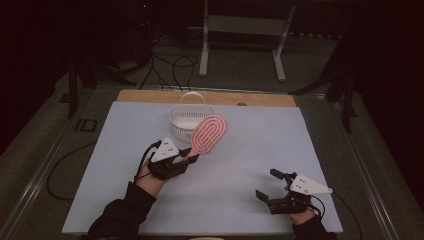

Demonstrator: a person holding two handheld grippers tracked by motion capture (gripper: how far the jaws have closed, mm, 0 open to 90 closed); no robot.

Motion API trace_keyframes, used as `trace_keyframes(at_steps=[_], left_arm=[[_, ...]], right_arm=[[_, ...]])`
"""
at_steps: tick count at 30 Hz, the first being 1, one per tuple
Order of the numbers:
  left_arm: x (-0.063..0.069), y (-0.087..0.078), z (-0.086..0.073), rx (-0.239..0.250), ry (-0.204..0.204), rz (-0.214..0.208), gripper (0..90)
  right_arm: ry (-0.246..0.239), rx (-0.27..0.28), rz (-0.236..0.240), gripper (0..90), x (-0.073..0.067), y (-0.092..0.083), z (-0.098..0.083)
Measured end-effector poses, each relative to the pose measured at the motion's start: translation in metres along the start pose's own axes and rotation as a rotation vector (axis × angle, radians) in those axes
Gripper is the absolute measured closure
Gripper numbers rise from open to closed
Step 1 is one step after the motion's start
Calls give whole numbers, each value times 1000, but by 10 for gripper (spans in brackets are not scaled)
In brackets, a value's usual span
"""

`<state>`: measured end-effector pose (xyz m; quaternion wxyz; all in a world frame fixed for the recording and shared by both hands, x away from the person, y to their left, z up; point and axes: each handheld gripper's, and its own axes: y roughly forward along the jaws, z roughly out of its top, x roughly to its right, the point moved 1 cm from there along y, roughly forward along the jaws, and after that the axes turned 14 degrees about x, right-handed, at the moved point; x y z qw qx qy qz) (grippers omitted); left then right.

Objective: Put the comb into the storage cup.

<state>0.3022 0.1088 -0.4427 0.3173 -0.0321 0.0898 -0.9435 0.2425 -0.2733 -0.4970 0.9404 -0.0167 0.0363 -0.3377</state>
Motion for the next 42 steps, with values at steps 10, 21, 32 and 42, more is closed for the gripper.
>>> trace_keyframes(at_steps=[10, 21, 32, 42], left_arm=[[0, -20, -21, 85, -29, 46, 712], [2, -40, -40, 214, -45, 56, 712], [3, -46, -50, 253, -30, 83, 712], [1, -47, -51, 255, -23, 95, 712]], right_arm=[[2, -2, 3, 86, -1, 1, 0], [-4, -8, 4, 86, -2, 2, 0], [-14, -30, -25, 86, -4, 5, 4], [-60, -25, -28, 85, -18, 7, 31]])
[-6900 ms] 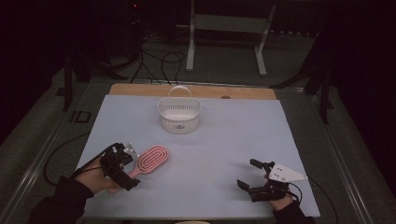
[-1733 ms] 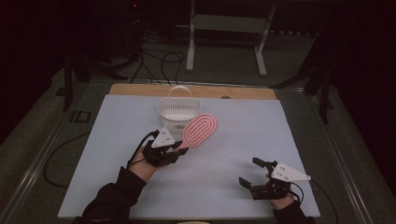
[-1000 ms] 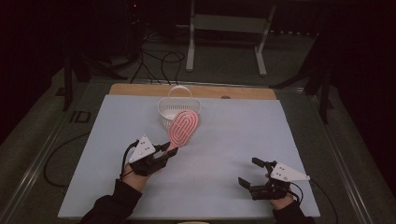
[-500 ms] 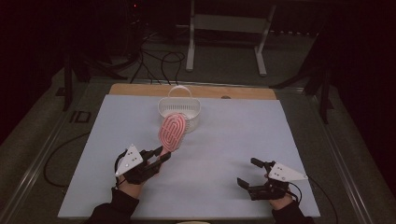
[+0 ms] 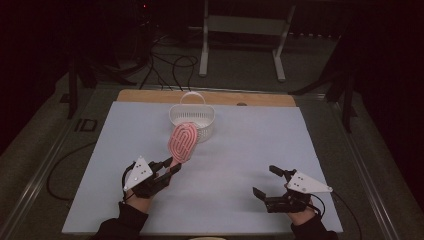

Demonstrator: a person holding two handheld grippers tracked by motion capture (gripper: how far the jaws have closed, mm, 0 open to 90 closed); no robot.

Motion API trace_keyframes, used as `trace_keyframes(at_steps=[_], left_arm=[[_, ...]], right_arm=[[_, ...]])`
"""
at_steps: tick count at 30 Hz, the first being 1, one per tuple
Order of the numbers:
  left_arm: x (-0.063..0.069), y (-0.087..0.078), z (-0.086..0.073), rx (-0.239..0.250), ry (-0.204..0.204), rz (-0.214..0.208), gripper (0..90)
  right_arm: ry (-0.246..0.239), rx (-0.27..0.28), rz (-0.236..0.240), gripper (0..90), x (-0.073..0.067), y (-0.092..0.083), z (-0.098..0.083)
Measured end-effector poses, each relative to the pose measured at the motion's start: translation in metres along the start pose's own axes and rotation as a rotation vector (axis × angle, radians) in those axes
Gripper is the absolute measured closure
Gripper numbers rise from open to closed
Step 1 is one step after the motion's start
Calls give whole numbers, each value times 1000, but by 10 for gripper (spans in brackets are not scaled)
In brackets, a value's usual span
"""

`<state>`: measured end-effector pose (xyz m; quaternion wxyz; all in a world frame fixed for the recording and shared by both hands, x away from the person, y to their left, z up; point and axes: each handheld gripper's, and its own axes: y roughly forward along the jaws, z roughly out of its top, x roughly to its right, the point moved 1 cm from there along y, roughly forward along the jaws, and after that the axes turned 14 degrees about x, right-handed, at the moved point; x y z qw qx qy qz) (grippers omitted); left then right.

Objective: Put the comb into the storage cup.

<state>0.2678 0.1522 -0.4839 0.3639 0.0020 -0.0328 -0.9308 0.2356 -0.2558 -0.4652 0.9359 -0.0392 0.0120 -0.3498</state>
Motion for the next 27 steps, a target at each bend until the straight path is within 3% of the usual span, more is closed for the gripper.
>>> trace_keyframes(at_steps=[13, 27], left_arm=[[0, 0, 0, -1, -6, 1, 712], [-1, -1, 0, -2, -5, -2, 712]], right_arm=[[-5, 19, 1, 78, -7, 14, 36], [81, 44, 44, 78, -19, 55, 70]])
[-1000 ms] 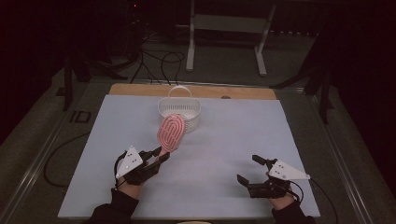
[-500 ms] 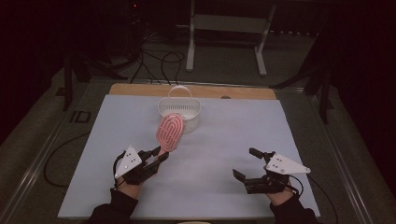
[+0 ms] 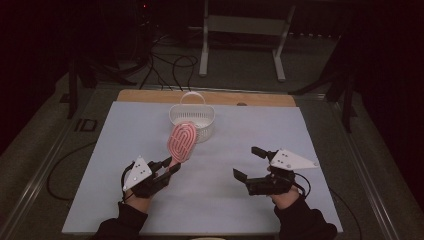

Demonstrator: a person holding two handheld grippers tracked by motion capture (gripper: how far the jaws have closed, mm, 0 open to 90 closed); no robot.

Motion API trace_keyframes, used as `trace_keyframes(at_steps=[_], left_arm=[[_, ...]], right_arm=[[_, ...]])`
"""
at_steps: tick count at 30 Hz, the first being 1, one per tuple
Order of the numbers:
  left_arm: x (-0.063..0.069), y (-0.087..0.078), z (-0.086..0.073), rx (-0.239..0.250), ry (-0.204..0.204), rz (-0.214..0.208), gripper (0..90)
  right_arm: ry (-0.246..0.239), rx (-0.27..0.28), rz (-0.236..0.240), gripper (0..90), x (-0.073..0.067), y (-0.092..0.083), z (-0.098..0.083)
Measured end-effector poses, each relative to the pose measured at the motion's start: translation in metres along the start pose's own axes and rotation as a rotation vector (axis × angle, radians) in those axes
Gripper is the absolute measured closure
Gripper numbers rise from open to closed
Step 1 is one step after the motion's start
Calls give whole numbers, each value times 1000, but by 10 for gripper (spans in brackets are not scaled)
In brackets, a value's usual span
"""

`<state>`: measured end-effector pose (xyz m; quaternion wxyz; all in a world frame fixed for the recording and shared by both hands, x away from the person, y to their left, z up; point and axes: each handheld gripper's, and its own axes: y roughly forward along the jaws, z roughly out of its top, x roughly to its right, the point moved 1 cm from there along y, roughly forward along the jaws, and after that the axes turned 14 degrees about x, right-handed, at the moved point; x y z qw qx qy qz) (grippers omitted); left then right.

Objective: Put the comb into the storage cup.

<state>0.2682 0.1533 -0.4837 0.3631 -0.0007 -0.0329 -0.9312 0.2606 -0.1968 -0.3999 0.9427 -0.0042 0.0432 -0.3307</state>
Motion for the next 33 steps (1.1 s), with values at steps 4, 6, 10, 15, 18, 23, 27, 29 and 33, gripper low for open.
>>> trace_keyframes(at_steps=[4, 6, 10, 15, 18, 23, 27, 29, 33], left_arm=[[0, 0, -1, -3, 1, 0, 713], [1, 1, -1, -4, 4, 0, 712], [1, 1, 0, -3, 0, -4, 712], [1, 1, -1, -3, -1, -6, 712], [1, 1, -1, -4, -2, -9, 713], [0, 1, -1, -4, -1, -8, 713], [0, 1, -1, -4, -1, -6, 712], [0, 1, -1, -5, -5, -8, 713], [0, 1, -1, -7, -5, -6, 713]], right_arm=[[22, 10, 12, 78, -2, 10, 6], [50, 19, 33, 78, -5, 20, 14], [73, 25, 47, 78, -10, 33, 22], [90, 24, 44, 78, -17, 48, 30], [113, 21, 31, 78, -20, 56, 34], [150, 19, -30, 78, -23, 69, 39], [185, 22, -86, 78, -27, 79, 42], [201, 13, -97, 78, -30, 83, 44], [229, 9, -112, 78, -33, 90, 45]])
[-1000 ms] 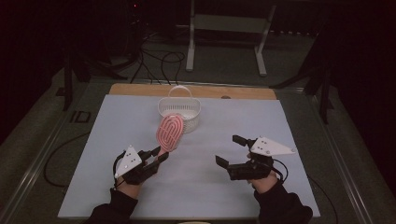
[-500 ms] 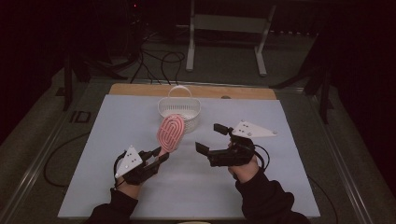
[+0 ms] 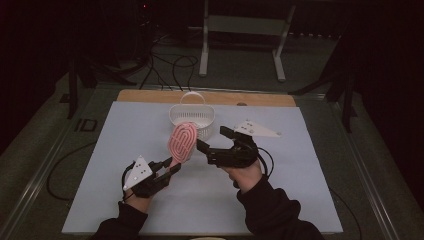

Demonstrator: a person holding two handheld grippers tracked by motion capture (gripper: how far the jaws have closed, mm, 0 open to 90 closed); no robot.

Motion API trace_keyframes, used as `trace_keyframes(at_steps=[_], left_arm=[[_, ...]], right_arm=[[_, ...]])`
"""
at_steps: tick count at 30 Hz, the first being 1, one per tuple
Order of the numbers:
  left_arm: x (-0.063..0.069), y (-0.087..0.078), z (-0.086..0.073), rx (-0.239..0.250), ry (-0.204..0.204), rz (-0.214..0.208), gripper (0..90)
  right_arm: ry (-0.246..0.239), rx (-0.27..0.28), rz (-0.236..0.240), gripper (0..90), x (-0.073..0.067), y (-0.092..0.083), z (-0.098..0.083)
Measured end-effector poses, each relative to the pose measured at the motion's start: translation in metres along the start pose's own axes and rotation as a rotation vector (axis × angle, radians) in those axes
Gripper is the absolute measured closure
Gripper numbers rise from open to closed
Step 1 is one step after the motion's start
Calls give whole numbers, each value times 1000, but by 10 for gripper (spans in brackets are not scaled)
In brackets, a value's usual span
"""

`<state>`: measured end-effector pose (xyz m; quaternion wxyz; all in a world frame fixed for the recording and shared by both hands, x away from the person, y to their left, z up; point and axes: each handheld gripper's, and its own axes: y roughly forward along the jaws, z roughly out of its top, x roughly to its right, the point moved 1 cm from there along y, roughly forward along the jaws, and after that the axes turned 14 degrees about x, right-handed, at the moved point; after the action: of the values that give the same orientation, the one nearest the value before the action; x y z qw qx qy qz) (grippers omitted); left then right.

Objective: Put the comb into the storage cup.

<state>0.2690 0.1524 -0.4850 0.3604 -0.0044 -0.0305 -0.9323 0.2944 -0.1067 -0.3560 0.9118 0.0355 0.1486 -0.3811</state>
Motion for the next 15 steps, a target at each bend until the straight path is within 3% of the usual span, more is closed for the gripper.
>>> trace_keyframes(at_steps=[5, 15], left_arm=[[0, 0, 0, 0, 8, 0, 713], [0, 1, -1, -2, 1, -2, 712]], right_arm=[[80, -4, -22, 79, -5, 13, -2], [151, -45, -29, 97, -15, 34, -15]])
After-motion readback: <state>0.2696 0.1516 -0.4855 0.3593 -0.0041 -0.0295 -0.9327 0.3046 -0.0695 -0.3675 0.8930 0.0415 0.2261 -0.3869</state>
